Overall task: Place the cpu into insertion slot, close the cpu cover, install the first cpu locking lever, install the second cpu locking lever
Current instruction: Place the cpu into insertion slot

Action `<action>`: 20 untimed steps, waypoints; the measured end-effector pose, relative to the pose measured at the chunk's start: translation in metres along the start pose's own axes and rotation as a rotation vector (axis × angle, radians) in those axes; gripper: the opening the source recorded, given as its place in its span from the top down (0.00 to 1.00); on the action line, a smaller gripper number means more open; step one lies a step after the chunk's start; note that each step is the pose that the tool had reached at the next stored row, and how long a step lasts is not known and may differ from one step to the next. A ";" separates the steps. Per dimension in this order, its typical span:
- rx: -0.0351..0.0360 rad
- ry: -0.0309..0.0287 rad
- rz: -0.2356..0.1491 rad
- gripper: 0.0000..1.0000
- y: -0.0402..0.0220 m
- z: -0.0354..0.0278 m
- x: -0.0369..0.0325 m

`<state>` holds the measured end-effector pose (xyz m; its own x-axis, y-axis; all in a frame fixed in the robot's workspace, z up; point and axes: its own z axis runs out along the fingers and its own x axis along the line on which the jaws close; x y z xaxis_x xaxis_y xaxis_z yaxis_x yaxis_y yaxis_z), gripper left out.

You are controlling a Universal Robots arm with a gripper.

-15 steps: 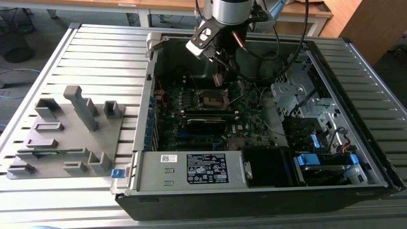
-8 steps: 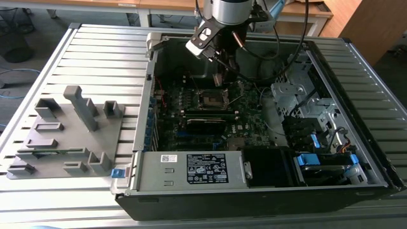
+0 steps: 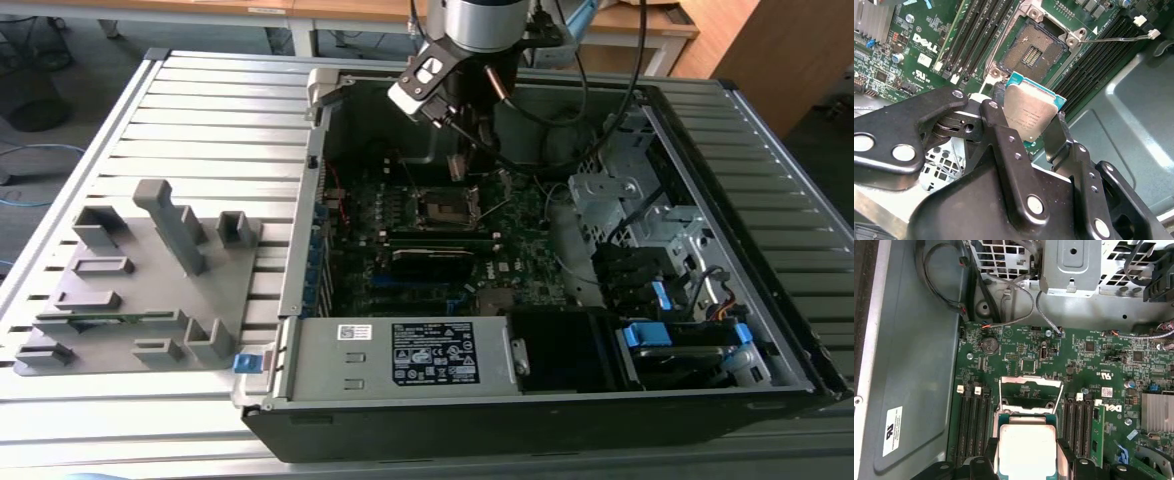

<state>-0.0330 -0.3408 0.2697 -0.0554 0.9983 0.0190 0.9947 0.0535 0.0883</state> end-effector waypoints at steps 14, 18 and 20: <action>0.0395 0.0026 0.001 0.46 -0.0005 0.0018 0.0004; 0.0394 0.0022 0.001 0.46 -0.0035 0.0052 0.0049; 0.0392 0.0026 0.001 0.46 -0.0047 0.0083 0.0065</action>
<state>-0.0373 -0.3343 0.2612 -0.0547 0.9983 0.0216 0.9974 0.0536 0.0492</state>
